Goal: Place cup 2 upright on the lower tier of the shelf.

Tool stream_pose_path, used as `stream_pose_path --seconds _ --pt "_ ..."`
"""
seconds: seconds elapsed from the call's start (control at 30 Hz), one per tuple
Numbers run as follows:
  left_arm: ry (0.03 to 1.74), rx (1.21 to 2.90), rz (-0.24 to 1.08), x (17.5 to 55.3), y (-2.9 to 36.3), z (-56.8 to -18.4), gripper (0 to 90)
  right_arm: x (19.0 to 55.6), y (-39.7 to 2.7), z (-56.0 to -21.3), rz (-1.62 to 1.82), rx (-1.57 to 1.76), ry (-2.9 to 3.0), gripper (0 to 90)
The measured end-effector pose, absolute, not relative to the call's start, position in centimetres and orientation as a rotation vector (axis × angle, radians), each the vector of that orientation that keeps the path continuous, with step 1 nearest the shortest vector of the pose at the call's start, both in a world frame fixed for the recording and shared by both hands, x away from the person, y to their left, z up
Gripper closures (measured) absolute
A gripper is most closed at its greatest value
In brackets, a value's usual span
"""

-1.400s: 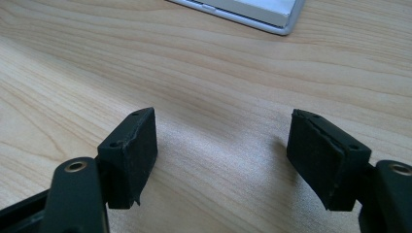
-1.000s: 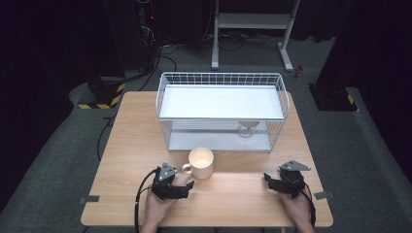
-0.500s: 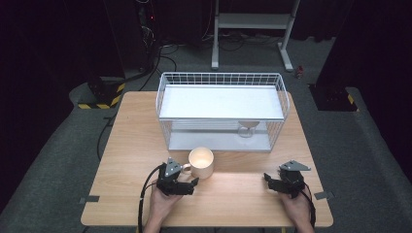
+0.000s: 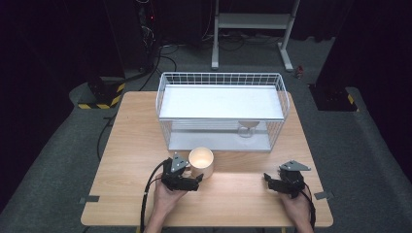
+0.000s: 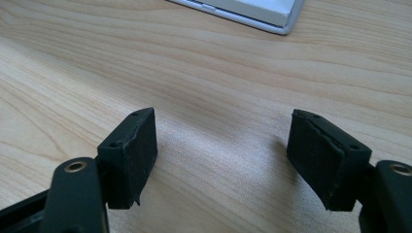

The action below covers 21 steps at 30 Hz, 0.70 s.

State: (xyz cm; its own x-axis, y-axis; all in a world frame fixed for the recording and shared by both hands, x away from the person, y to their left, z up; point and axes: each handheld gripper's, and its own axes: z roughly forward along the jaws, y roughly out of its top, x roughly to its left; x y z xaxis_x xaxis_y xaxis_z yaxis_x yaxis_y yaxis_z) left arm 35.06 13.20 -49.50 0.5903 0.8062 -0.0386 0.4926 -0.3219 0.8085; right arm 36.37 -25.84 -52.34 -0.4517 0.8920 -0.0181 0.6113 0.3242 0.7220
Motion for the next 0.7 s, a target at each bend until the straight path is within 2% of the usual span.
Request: stream_pose_path --seconds 0.13,0.7 --pt "1.023 1.997 0.509 35.4 12.8 -49.4 4.0 36.4 -25.8 -52.3 0.916 1.327 2.182 26.6" --pt "1.012 1.983 0.496 36.4 11.0 -49.4 5.4 36.4 -25.9 -52.3 0.916 1.328 2.182 26.6"
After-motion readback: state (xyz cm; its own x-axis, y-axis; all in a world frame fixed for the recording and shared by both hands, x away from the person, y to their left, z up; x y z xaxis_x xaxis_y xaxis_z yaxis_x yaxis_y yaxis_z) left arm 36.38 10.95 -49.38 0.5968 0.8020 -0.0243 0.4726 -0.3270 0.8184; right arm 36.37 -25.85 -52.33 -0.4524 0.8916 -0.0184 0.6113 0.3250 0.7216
